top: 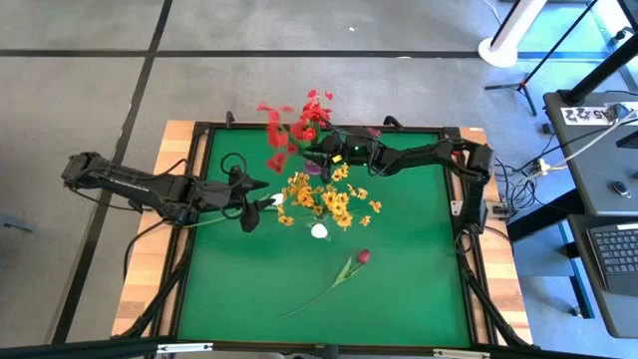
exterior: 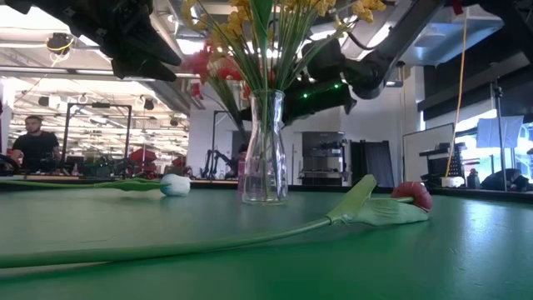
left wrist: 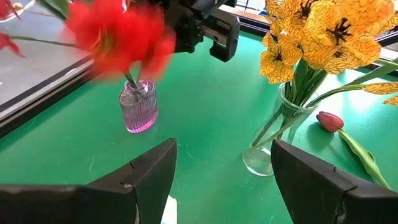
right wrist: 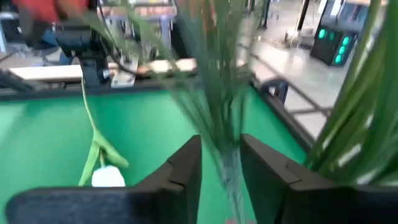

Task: Sort flowers into vase by color
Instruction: Put the red flowers into the pink vase, then put the white tulip into the transparent vase

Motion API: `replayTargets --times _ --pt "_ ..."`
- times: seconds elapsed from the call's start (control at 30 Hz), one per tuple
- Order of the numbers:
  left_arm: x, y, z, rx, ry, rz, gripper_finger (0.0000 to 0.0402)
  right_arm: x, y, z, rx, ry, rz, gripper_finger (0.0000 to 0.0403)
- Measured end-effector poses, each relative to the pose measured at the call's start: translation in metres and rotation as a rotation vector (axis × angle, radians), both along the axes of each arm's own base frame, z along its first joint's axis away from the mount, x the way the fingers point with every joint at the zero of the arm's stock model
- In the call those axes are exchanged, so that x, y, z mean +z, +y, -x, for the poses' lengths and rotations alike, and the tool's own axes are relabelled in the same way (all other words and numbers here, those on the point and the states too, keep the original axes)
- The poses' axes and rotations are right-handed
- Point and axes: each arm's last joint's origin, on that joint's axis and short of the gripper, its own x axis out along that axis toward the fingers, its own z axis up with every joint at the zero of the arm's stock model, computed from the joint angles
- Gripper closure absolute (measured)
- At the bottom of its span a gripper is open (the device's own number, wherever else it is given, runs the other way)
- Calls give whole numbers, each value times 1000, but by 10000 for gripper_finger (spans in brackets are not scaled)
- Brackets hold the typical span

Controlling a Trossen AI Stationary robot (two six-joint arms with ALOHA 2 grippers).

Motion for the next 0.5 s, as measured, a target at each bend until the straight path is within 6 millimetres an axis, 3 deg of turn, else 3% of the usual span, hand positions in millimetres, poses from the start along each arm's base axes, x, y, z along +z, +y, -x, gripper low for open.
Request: replayTargets --times 0.3,0.5 --pt "0 0 0 2 3 2 147 -4 2 6 -5 127 -27 219" --pt "-1 0 1 6 12 7 147 4 5 14 -38 200 -47 206"
